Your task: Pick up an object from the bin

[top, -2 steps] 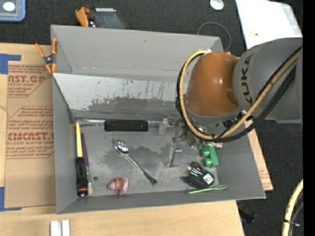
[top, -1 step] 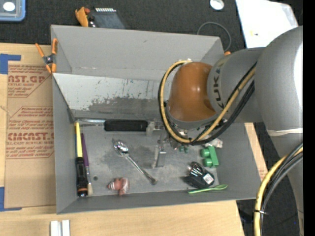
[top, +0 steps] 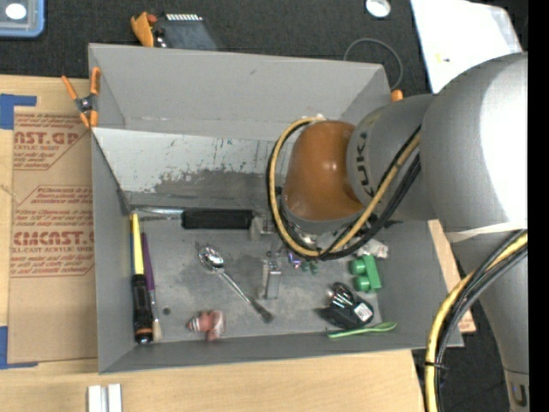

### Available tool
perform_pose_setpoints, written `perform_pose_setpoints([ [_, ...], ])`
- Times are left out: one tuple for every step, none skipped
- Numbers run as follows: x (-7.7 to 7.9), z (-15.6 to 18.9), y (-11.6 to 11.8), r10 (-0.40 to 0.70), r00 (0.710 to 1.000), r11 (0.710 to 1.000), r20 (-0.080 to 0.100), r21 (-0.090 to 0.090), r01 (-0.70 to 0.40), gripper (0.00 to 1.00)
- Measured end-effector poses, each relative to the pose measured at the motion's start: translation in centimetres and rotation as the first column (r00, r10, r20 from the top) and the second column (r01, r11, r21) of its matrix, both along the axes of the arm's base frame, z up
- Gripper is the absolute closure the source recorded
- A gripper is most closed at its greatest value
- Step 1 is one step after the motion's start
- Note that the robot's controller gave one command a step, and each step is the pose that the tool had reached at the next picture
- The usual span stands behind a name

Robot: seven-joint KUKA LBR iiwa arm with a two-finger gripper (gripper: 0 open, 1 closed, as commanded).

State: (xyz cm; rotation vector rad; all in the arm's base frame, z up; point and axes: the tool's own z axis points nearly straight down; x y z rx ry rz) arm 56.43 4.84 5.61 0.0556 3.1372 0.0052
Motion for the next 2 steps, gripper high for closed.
perform_pose_setpoints([
  [-1.5,4.6,7.5,-0.069,0.998,0.998,0.002,0.004,0.069,0.00],
  [-1.7,1.2,7.4,-0.106,0.994,0.994,-0.003,-0.003,0.106,0.00],
])
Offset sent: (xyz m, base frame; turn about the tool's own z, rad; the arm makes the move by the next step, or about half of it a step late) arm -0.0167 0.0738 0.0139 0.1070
